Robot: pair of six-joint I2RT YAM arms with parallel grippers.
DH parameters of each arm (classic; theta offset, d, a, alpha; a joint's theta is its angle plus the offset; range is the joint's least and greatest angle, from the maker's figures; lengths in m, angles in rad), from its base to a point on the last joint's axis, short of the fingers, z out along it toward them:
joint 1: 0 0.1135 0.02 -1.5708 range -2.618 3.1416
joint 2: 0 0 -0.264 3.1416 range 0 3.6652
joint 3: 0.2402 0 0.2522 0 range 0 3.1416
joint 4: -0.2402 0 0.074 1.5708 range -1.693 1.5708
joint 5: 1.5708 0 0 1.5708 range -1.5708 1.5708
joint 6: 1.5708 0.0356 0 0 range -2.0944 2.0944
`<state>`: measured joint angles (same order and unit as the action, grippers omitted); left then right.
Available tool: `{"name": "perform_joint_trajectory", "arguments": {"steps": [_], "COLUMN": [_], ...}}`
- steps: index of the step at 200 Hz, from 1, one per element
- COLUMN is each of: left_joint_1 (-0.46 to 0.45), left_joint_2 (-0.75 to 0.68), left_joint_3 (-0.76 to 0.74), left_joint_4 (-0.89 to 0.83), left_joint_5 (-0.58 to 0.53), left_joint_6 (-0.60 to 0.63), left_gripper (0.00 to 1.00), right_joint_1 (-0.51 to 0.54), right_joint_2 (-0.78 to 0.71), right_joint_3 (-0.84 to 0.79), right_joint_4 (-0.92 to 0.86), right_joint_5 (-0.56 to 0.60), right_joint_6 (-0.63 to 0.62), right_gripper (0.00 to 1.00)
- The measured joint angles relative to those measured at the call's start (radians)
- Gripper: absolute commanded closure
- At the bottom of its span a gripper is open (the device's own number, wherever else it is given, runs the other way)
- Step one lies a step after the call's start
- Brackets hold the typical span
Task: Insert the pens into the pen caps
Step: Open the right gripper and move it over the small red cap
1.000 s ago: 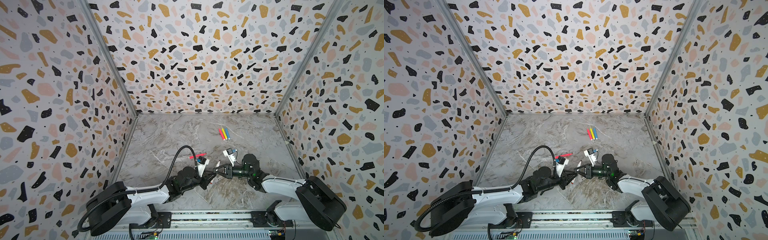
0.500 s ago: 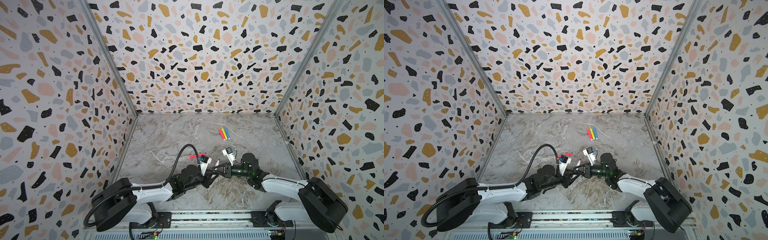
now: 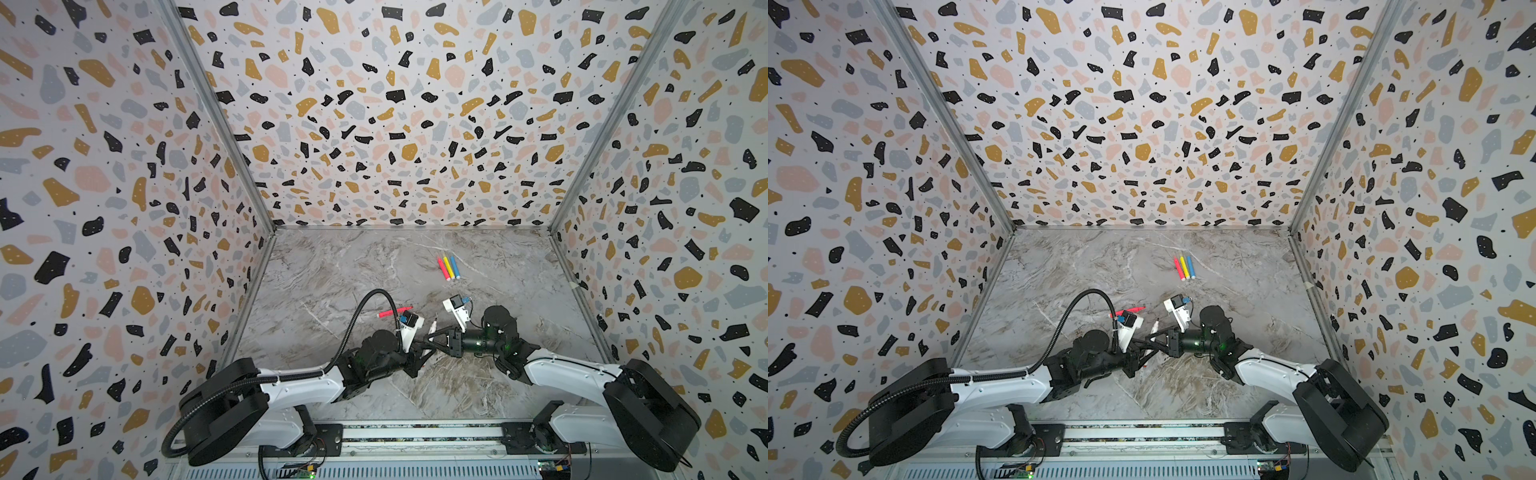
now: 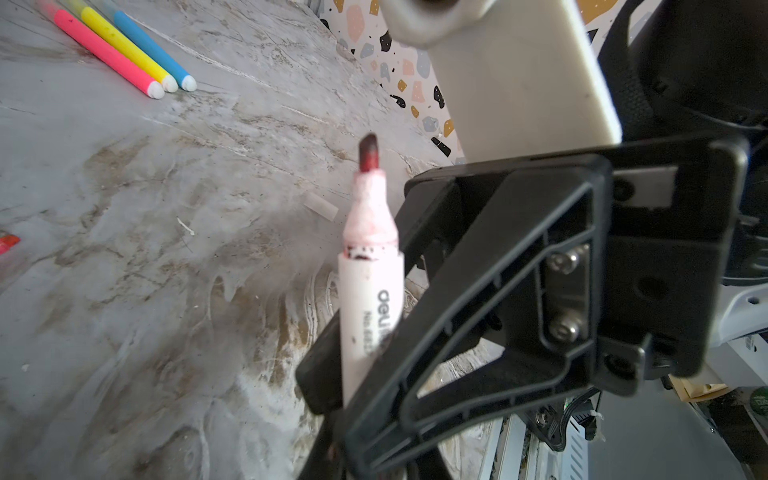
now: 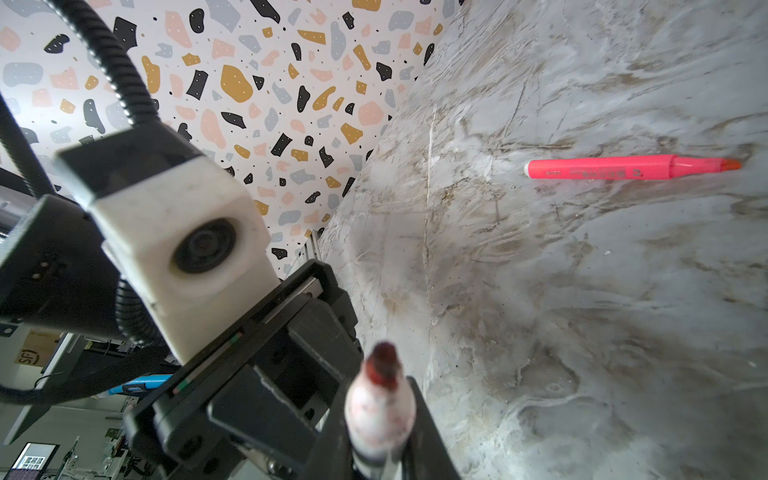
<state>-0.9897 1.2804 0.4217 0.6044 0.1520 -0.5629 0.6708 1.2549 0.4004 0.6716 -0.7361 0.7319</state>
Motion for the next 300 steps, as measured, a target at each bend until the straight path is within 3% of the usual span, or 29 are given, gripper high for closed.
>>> {"name": "perform_joint_trajectory", "arguments": {"steps": [9, 27, 48, 68, 116, 162, 223, 300], "left_joint_1": [0.0, -0.001, -0.001, -0.001, -0.001, -0.001, -0.001, -0.001], "left_joint_2": [-0.004, -0.011, -0.016, -0.024, -0.079, -0.085, -0.072, -0.072], "left_joint_3": [0.0, 0.0, 0.0, 0.0, -0.011, -0.014, -0.014, -0.027], "left_joint_4": [0.0, 0.001, 0.001, -0.001, -0.01, -0.076, -0.159, -0.178], "left_joint_5": [-0.001, -0.006, -0.013, -0.026, -0.057, -0.08, -0.103, -0.109], "left_joint_6": [0.0, 0.0, -0.003, -0.003, -0.003, 0.0, 0.001, 0.002], "left_gripper": [0.98, 0.98, 0.99, 0.99, 0.99, 0.99, 0.99, 0.98], "right_joint_1": [0.001, 0.002, 0.002, -0.006, -0.148, -0.301, -0.307, -0.306], "right_joint_2": [-0.006, -0.015, -0.035, -0.084, -0.228, -0.138, 0.125, 0.112], "right_joint_3": [0.003, 0.013, 0.024, 0.042, 0.138, 0.228, 0.316, 0.287], "right_joint_4": [-0.011, -0.029, -0.062, -0.121, -0.417, -0.698, -0.852, -0.908], "right_joint_5": [0.001, 0.004, 0.023, 0.057, 0.249, 0.484, 0.631, 0.763], "right_joint_6": [-0.003, -0.01, -0.034, -0.055, -0.151, -0.29, -0.407, -0.328], "right_gripper": [0.93, 0.77, 0.49, 0.44, 0.42, 0.41, 0.45, 0.53]}}
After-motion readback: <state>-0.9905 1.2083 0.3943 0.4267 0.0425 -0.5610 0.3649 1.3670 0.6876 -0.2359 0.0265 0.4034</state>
